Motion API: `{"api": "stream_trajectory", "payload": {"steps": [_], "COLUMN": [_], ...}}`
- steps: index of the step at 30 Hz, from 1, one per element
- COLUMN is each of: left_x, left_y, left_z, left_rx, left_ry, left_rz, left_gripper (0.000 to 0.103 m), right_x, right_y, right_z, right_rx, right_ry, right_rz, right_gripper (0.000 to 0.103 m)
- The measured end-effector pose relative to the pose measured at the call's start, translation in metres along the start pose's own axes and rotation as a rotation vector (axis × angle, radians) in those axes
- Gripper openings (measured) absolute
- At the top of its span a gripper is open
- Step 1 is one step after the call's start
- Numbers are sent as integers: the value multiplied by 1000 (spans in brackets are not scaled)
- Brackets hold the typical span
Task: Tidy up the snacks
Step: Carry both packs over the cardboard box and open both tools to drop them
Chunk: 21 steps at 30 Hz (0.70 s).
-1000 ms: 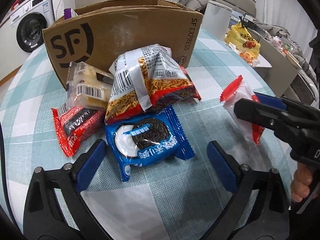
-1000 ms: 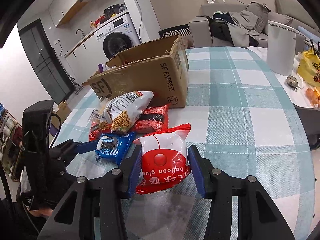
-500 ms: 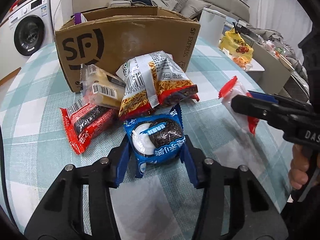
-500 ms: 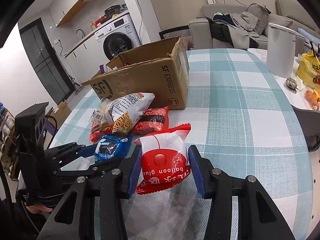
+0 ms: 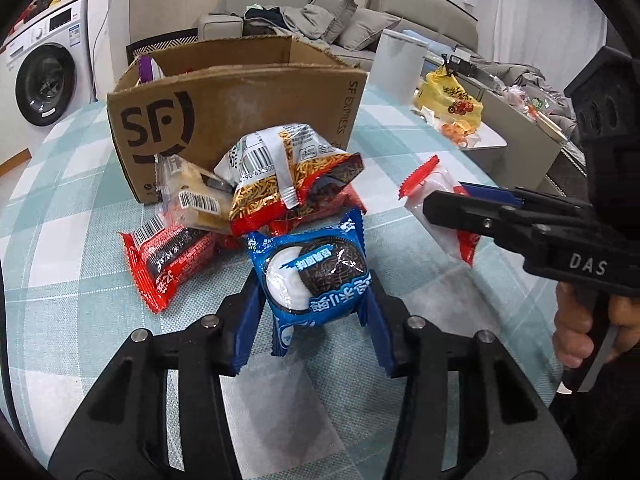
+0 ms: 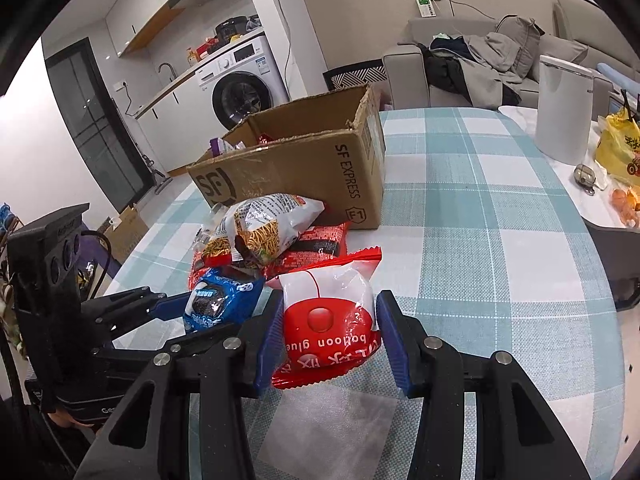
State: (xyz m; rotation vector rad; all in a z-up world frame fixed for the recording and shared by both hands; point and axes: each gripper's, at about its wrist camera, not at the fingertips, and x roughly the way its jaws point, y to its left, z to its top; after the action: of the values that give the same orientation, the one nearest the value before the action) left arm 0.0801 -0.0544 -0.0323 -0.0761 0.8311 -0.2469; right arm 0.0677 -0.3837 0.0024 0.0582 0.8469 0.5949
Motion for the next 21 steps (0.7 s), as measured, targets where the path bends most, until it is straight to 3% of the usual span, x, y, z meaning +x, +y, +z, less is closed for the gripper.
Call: {"api": "stream_trajectory", "payload": {"steps": [7, 21], "left_x": [-27, -70], "left_y": [0, 16], "left_z": [-2, 13], "left_rx": [16, -1], "left_ry": [-51, -139], "left_rz": [-31, 10], "left_gripper": [45, 45], "right_x": [-12, -28], "right_y": [-1, 3], "right_z": [4, 8], "right_rx": [9, 15], "right_ry": [-47, -117], "right_rz": [3, 16], "right_gripper": [47, 47]}}
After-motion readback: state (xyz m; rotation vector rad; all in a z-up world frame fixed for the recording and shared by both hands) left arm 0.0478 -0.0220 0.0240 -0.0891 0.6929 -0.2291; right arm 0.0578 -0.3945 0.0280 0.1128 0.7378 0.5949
